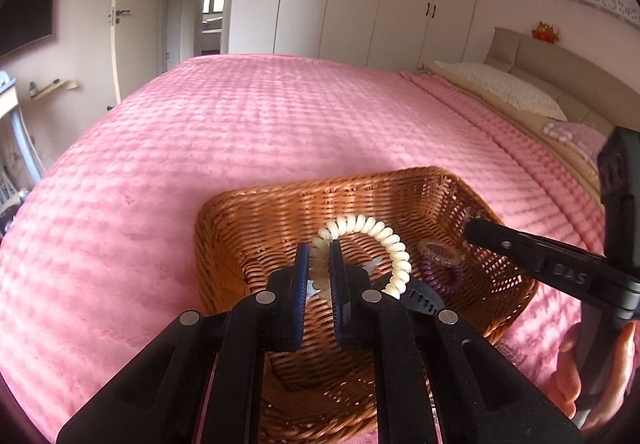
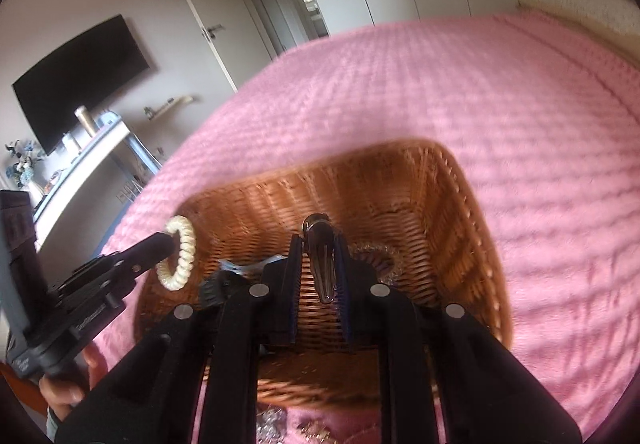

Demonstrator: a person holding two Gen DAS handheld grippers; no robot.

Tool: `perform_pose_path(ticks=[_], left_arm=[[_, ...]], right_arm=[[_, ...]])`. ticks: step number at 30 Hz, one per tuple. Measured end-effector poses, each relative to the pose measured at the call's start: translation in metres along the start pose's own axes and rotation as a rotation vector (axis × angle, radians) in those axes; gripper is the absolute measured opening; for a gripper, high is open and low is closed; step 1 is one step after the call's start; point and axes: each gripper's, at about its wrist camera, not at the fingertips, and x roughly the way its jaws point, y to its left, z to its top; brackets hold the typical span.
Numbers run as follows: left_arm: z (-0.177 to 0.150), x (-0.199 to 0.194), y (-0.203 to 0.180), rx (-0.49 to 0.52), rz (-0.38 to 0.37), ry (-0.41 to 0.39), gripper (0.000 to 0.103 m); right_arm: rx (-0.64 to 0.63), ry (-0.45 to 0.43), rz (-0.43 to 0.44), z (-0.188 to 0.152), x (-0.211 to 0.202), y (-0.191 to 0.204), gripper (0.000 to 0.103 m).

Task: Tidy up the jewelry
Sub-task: 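Carry both items into the basket and open both tools, then grasp the rhinestone clip with the left tool while the right tool grasps the bead chain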

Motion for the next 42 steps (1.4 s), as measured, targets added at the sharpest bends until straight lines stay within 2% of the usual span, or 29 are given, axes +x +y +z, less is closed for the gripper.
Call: perform_pose_path(ticks=[5, 10, 12, 14, 18, 24, 30, 34, 37, 42], left_arm=[[-0.006, 0.011, 0.001, -0.012, -0.002, 0.021, 0.009], [-0.007, 0.013, 0.004, -0.022, -0.013, 0.035, 0.010], [-0.006, 0.009, 0.004, -0.022, -0.011, 0.031, 0.017], [-0.006, 0.003, 0.005, -0.032, -0.016, 0.027, 0.041], [-0.009, -0.033, 0.005, -0.056, -0.062, -0.023, 0.042], [-0.021, -0.099, -0.009, -0.040, -0.105, -0.122, 0.049], [-0.047, -0.135, -0.021, -0.042, -0.154, -0.162, 0.049], [-0.066, -0.144, -0.025, -0.043, -0.181, -0.175, 0.051], [-0.079, -0.143, -0.027, -0.041, -0.178, -0.162, 0.058], [-0.101, -0.120, -0.027, -0.054, -0.168, -0.084, 0.059]], right_arm=[[0.024, 0.050, -0.015, -0.002, 0.018, -0.007, 0.014], [0.040, 0.043, 0.003, -0.001, 0.017, -0.010, 0.015], [0.034, 0.031, -0.007, -0.001, 0.011, -0.010, 0.021], [0.027, 0.014, -0.007, -0.001, 0.001, -0.009, 0.031], [0.009, -0.027, 0.004, -0.006, -0.029, -0.005, 0.039], [-0.043, -0.096, 0.007, -0.026, -0.088, 0.002, 0.039], [-0.078, -0.162, -0.041, -0.057, -0.136, 0.002, 0.039], [-0.080, -0.168, -0.060, -0.078, -0.145, -0.003, 0.039], [-0.089, -0.147, -0.097, -0.093, -0.139, -0.007, 0.039], [-0.097, -0.091, -0.152, -0.110, -0.113, -0.018, 0.039]])
